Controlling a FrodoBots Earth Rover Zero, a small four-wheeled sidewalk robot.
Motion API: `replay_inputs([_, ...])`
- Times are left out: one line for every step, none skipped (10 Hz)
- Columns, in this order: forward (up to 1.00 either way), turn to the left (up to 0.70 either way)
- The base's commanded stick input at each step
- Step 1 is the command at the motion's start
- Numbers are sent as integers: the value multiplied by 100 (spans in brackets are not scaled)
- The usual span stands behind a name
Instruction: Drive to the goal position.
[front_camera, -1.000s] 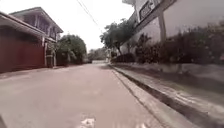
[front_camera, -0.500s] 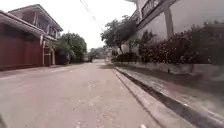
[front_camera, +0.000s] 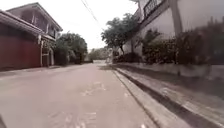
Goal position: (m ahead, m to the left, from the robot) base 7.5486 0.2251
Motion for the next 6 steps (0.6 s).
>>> replay_inputs([100,2])
replay_inputs([100,2])
replay_inputs([100,2])
replay_inputs([100,2])
replay_inputs([100,2])
replay_inputs([100,2])
